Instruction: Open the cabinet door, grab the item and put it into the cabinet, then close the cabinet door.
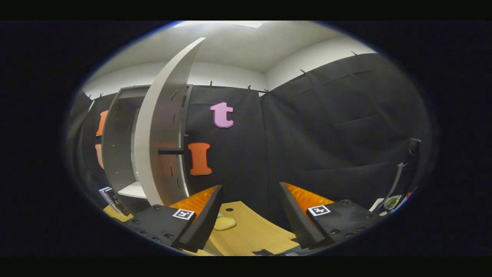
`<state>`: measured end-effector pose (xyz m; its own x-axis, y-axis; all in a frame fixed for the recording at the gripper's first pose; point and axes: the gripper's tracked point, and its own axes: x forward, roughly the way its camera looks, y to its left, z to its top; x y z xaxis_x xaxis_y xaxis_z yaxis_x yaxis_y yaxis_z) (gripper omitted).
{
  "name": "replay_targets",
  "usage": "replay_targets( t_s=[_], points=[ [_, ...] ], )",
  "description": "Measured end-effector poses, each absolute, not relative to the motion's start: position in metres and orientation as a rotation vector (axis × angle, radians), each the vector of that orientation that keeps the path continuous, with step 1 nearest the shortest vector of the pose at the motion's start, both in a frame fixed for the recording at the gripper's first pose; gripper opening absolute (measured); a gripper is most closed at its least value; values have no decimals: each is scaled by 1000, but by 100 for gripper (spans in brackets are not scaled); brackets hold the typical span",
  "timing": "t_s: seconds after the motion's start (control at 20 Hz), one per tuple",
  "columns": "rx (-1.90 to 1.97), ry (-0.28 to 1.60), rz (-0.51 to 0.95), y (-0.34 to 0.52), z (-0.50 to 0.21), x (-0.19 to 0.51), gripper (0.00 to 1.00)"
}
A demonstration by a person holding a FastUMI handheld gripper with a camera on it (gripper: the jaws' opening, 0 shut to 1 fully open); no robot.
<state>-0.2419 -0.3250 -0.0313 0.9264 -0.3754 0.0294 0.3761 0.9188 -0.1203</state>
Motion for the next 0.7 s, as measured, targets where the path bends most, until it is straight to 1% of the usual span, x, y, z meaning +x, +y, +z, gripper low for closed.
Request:
replay_targets(
  t_s=[0.15,0.3,0.35,0.45,0.7],
  points=[
    [-157,0,-366,-321,-31,-241,92],
    [-206,7,-353,-300,-33,-241,91],
    [-205,10,-349,-291,-35,-241,88],
    [-187,13,-340,-274,-38,-242,87],
    [-188,5,-368,-237,-44,-246,87]
  ],
)
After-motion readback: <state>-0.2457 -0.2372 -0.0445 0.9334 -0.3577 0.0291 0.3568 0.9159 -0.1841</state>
